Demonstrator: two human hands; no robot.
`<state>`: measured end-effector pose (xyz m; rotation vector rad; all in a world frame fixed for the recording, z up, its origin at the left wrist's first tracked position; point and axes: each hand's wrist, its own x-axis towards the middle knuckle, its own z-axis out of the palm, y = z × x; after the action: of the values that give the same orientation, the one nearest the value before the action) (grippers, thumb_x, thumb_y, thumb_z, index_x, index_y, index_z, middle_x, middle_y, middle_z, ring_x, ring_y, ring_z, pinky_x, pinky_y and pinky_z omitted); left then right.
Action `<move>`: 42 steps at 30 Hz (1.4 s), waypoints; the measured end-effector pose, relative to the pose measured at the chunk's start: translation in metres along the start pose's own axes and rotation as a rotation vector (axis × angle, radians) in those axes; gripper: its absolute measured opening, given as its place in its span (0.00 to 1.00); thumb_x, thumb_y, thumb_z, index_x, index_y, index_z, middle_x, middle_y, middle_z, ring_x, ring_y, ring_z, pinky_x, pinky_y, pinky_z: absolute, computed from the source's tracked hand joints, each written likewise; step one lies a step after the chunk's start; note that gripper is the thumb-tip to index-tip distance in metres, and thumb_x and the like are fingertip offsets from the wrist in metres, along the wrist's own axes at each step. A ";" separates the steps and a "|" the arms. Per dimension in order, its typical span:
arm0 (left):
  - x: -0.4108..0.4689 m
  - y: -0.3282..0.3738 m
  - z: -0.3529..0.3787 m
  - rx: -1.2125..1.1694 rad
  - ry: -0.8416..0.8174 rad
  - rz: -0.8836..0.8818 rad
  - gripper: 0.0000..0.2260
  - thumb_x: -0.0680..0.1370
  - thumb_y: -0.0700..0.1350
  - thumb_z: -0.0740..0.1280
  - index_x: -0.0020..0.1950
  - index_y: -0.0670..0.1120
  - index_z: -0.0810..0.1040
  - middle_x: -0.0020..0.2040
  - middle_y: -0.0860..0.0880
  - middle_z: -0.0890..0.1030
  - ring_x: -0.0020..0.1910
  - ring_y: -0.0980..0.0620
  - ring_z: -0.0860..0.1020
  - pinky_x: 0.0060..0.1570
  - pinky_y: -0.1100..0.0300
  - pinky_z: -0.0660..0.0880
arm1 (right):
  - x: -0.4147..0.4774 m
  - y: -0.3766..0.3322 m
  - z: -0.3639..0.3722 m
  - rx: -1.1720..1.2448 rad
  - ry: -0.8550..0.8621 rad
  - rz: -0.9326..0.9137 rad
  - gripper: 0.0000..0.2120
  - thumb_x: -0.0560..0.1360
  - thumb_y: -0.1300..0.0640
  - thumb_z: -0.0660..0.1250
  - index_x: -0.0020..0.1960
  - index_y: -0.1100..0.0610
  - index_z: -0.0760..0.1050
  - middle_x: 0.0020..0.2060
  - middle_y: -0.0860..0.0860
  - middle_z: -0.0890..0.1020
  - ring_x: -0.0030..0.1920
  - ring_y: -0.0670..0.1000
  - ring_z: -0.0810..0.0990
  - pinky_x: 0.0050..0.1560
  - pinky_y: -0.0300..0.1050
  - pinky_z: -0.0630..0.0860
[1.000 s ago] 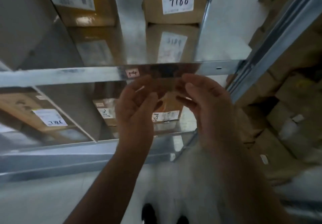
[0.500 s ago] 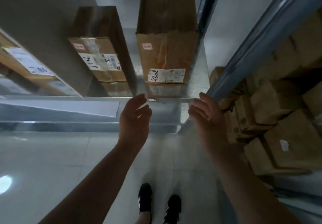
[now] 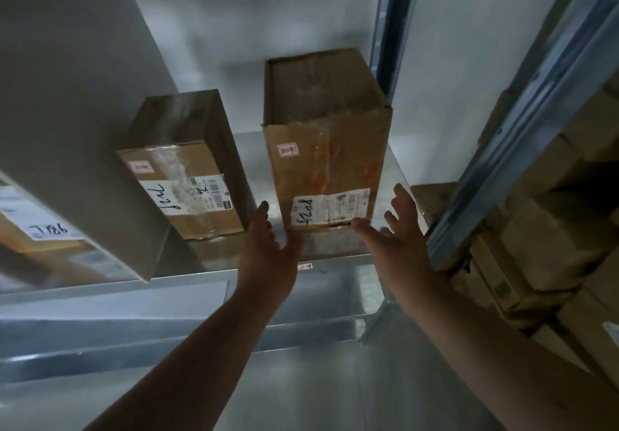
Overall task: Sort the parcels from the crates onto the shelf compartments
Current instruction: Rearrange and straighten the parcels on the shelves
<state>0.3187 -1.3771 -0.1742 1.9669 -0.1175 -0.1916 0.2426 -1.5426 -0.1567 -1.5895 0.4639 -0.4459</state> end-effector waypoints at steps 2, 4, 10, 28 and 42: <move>0.008 -0.002 0.006 -0.070 -0.037 0.015 0.31 0.78 0.59 0.74 0.78 0.63 0.64 0.74 0.56 0.78 0.72 0.50 0.78 0.66 0.41 0.80 | 0.011 0.008 0.003 -0.015 -0.048 -0.014 0.25 0.79 0.61 0.74 0.66 0.45 0.63 0.51 0.27 0.67 0.40 0.15 0.71 0.38 0.17 0.68; 0.018 -0.004 0.010 -0.100 -0.050 0.086 0.25 0.81 0.48 0.73 0.72 0.68 0.68 0.67 0.62 0.81 0.66 0.58 0.80 0.64 0.48 0.81 | 0.024 0.018 0.004 -0.038 -0.058 -0.068 0.27 0.79 0.59 0.74 0.67 0.42 0.62 0.52 0.26 0.69 0.42 0.18 0.73 0.42 0.19 0.71; 0.040 -0.007 0.012 0.006 -0.005 0.207 0.15 0.85 0.48 0.67 0.71 0.58 0.73 0.60 0.61 0.83 0.57 0.59 0.81 0.47 0.71 0.81 | 0.058 0.033 0.005 -0.296 0.024 -0.203 0.14 0.86 0.51 0.65 0.71 0.45 0.71 0.63 0.41 0.83 0.63 0.48 0.84 0.59 0.41 0.84; 0.091 0.026 0.029 0.143 0.114 0.118 0.05 0.86 0.45 0.65 0.61 0.54 0.75 0.62 0.50 0.83 0.63 0.44 0.82 0.60 0.53 0.81 | 0.127 0.029 0.034 -0.206 0.053 -0.083 0.27 0.83 0.63 0.68 0.77 0.48 0.61 0.53 0.37 0.75 0.52 0.44 0.77 0.49 0.32 0.80; 0.016 0.001 0.017 0.068 -0.021 0.015 0.39 0.80 0.56 0.73 0.85 0.57 0.56 0.82 0.51 0.68 0.78 0.48 0.70 0.75 0.49 0.70 | 0.031 0.027 0.014 -0.153 -0.036 0.020 0.17 0.83 0.49 0.69 0.70 0.44 0.70 0.62 0.38 0.79 0.60 0.41 0.79 0.48 0.29 0.72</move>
<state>0.3312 -1.3955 -0.1806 2.0316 -0.1542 -0.2007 0.2755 -1.5500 -0.1846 -1.7357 0.4954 -0.3732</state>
